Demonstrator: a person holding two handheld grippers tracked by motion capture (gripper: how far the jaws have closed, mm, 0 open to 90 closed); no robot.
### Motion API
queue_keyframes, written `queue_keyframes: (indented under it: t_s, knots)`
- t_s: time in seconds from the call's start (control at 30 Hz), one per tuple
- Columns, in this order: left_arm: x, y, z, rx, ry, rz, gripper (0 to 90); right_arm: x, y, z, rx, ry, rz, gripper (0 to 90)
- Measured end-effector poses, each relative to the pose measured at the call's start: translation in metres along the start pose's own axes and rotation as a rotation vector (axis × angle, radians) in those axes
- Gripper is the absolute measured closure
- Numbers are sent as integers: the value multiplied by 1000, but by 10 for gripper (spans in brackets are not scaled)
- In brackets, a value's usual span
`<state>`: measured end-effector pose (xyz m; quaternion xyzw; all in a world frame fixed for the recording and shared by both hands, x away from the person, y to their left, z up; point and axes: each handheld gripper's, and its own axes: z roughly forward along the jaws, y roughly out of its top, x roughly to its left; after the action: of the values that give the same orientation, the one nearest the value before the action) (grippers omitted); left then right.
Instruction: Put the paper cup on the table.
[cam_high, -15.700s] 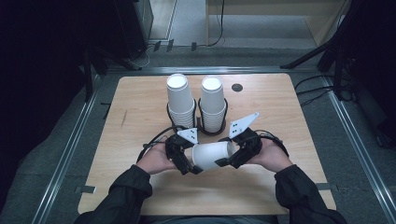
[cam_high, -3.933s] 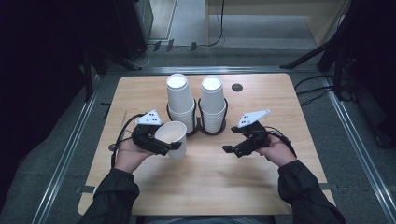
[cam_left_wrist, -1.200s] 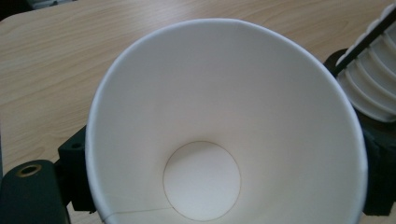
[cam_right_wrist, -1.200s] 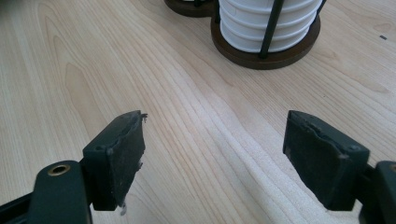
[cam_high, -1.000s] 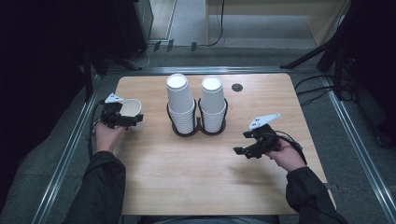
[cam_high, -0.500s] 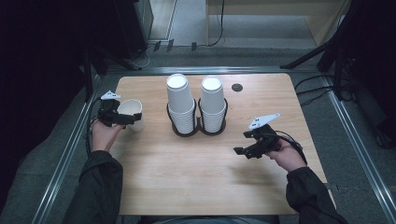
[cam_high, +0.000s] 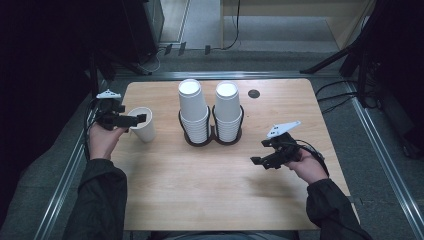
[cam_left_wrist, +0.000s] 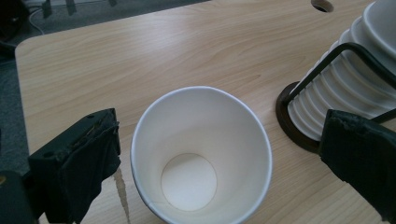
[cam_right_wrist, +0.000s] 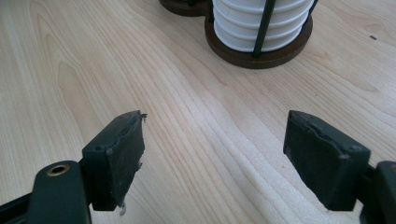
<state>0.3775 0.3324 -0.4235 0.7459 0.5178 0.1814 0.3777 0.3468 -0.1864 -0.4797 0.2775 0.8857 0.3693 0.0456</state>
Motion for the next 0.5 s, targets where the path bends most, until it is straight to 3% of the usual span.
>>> queue_keyframes:
  t_s: [0.23,0.3,0.4,0.5]
  knots:
    - [-14,12,-16,-21,32,-5,0,0,0,0,-1,2,0,205]
    - [-20,16,-19,-14,30,-12,78,-1,1,0,-3,0,-2,205]
    - [-33,21,-21,3,42,23,98,0,1,0,-3,4,-3,205]
    - [-47,24,-22,-1,16,57,98,0,2,1,-4,3,-7,205]
